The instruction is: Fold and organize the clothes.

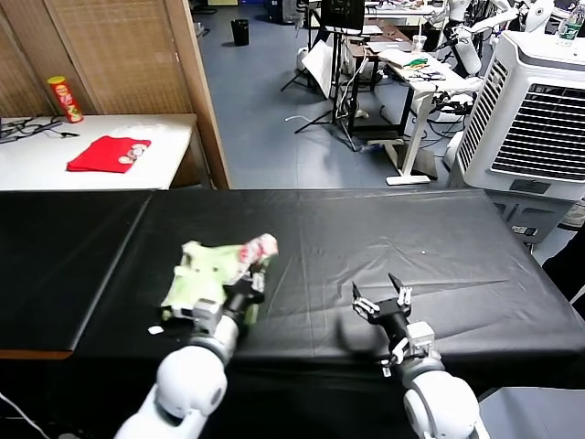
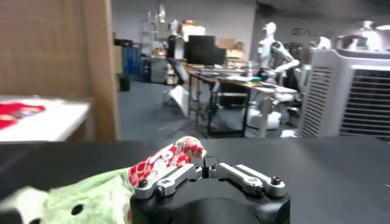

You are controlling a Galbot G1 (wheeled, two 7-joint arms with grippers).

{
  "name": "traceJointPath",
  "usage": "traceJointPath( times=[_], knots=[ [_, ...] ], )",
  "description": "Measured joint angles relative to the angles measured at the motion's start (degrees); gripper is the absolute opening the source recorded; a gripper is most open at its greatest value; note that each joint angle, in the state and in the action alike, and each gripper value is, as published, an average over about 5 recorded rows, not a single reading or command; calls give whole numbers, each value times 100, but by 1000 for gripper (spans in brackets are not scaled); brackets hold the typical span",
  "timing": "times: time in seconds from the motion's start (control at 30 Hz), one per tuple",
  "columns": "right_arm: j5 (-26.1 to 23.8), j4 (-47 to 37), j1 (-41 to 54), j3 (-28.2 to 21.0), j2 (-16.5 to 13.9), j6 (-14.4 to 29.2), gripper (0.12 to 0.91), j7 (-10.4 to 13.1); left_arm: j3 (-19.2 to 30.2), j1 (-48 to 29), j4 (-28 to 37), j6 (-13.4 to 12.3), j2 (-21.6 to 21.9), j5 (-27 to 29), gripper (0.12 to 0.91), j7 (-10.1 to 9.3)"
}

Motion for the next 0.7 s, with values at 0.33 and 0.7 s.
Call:
traceJointPath(
  times=[0.33, 0.7],
  knots=[
    [1375, -379, 596, -557, -14, -501, 798, 18, 23, 320, -188, -758, 43, 504, 760, 595],
    [2062, -1521, 1620, -1437, 434, -636, 794, 115, -691, 960, -566, -1080, 299, 760, 798, 545]
  ],
)
